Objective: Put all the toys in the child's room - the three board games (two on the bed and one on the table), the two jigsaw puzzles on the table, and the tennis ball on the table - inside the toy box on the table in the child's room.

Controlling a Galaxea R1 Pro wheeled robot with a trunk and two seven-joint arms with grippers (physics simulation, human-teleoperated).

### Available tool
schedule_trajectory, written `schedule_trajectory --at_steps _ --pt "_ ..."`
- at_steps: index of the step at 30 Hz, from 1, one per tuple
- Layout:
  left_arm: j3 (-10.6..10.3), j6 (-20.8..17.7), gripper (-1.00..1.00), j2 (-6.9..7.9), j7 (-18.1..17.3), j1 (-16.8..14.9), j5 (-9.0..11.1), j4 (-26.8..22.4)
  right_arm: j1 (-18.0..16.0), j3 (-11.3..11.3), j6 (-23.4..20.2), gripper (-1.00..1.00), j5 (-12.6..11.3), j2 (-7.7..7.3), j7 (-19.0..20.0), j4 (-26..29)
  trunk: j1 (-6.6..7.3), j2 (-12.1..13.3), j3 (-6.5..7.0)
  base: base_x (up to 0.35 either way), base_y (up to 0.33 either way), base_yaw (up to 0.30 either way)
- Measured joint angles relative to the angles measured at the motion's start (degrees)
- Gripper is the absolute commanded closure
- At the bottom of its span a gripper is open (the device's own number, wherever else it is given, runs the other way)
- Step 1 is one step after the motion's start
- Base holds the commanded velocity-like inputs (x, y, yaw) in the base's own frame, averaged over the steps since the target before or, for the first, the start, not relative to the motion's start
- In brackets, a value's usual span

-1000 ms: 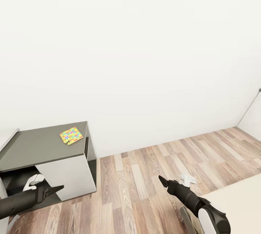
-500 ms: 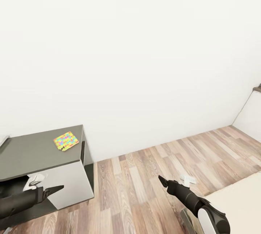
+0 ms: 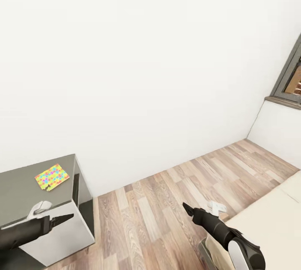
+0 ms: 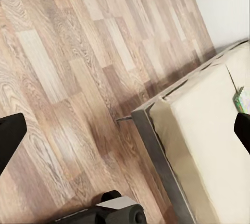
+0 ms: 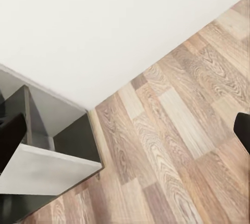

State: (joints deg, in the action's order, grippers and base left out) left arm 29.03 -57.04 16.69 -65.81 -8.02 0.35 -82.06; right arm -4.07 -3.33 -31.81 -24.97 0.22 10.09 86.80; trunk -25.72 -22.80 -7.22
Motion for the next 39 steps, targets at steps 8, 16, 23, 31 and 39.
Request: schedule_trajectory --at_steps 8,16,23,31,39 --pt "0.0 0.0 -1.00 0.00 0.0 0.0 0.0 0.0 0.0 0.0 0.0 -1.00 0.0 0.03 -0.1 0.0 -0.01 0.0 0.17 0.195 0.000 -0.189" --pt "0.0 0.3 -1.00 0.00 0.0 0.0 0.0 0.0 0.0 0.0 0.1 -1.00 0.0 0.09 0.0 0.0 -0.01 0.0 0.20 0.103 0.000 -0.036" --pt "0.0 0.4 -1.00 0.00 0.0 0.0 0.0 0.0 0.0 0.0 0.1 -1.00 0.0 0.09 -0.1 0.0 -0.01 0.0 0.21 0.102 0.008 -0.036" --pt "0.0 0.5 -1.00 0.00 0.0 0.0 0.0 0.0 0.0 0.0 0.1 -1.00 0.0 0.04 -0.1 0.0 -0.01 0.0 0.21 0.179 0.072 -0.204" --pt "0.0 0.6 -1.00 0.00 0.0 0.0 0.0 0.0 0.0 0.0 0.0 -1.00 0.0 0.02 -0.1 0.0 -0.02 0.0 0.27 0.077 0.027 -0.262"
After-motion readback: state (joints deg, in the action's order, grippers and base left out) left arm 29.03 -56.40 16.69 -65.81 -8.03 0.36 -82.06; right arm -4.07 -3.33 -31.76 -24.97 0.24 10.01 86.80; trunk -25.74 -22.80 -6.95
